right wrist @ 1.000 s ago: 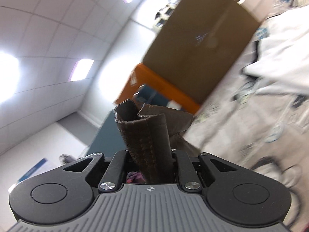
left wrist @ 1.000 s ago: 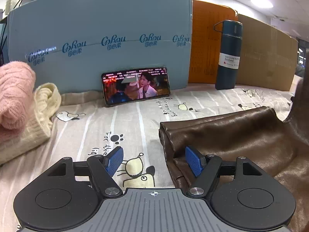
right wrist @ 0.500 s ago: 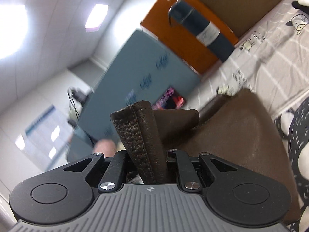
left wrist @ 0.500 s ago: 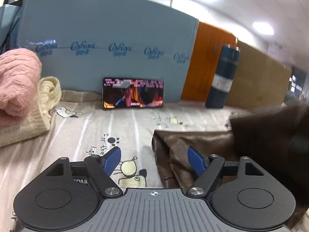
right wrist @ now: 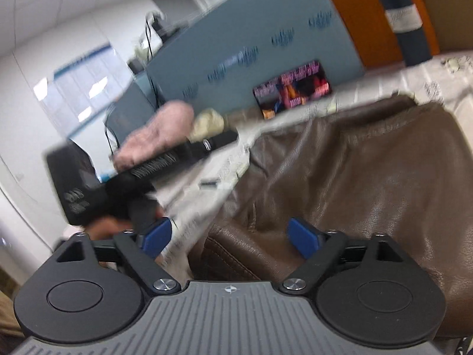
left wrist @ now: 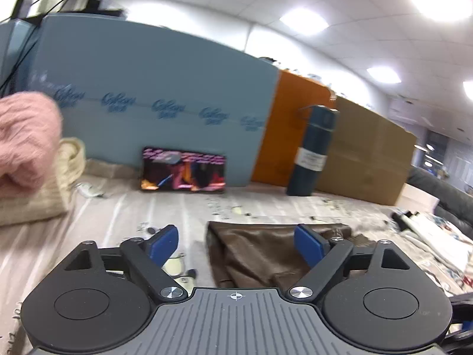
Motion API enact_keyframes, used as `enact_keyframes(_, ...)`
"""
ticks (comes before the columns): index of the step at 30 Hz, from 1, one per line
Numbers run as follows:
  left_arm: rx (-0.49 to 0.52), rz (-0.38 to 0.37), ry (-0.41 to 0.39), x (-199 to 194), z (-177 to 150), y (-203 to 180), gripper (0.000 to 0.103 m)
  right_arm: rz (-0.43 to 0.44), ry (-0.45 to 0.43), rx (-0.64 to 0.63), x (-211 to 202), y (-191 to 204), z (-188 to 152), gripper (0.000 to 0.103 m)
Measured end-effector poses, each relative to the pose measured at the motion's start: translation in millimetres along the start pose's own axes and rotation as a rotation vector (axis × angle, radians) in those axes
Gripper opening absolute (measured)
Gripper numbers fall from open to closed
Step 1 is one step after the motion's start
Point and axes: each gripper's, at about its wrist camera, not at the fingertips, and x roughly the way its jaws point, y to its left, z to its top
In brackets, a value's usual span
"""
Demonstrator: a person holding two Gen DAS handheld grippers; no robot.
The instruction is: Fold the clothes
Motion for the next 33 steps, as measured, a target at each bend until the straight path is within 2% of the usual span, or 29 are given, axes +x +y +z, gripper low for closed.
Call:
enact_keyframes(2,0.017,-0.018,-0.009,-2,-1,-4,0.089,-0.006,0.013,-0.008,2,0,-1,0.087)
enact_keyframes(4,0.021,-0.018,0.001,-1,-2,-5,0.089,0.028,0.000,-0.003,-4,0,0,0.087)
enact_keyframes(6,-0.010,-0.015,0.011,1,-2,-1,0.089,0.094,-0.039,0.029,-14,-5,4,0.087)
enact_keyframes(8,-0.045,-0.012,0.021,2,-1,4,0.089,0.110,-0.094,0.058,-29,-11,8,0.087)
enact_keyframes(12,-0.170,-0.001,0.038,-8,-1,19,0.089,0.024,-0.207,0.095,-62,-29,16,0.087)
enact_keyframes(17,-0.427,-0.047,0.074,-40,-9,27,0.090,-0.123,-0.286,0.151,-91,-58,20,0.089)
enact_keyframes(19,-0.461,-0.041,0.080,-54,-15,21,0.096,-0.192,-0.293,0.168,-96,-70,22,0.089)
enact_keyframes(22,-0.458,0.013,0.116,-69,-25,9,0.096,-0.253,-0.272,0.223,-94,-92,27,0.089)
enact_keyframes(26,-0.508,0.020,0.210,-78,-42,4,0.096,-0.242,-0.225,0.301,-88,-114,28,0.089)
enact_keyframes(30,-0.557,0.003,0.242,-88,-51,1,0.097,-0.231,-0.185,0.329,-79,-124,29,0.089)
enact_keyframes(33,-0.612,-0.047,0.291,-87,-53,-2,0.099,-0.219,-0.142,0.352,-71,-129,33,0.089)
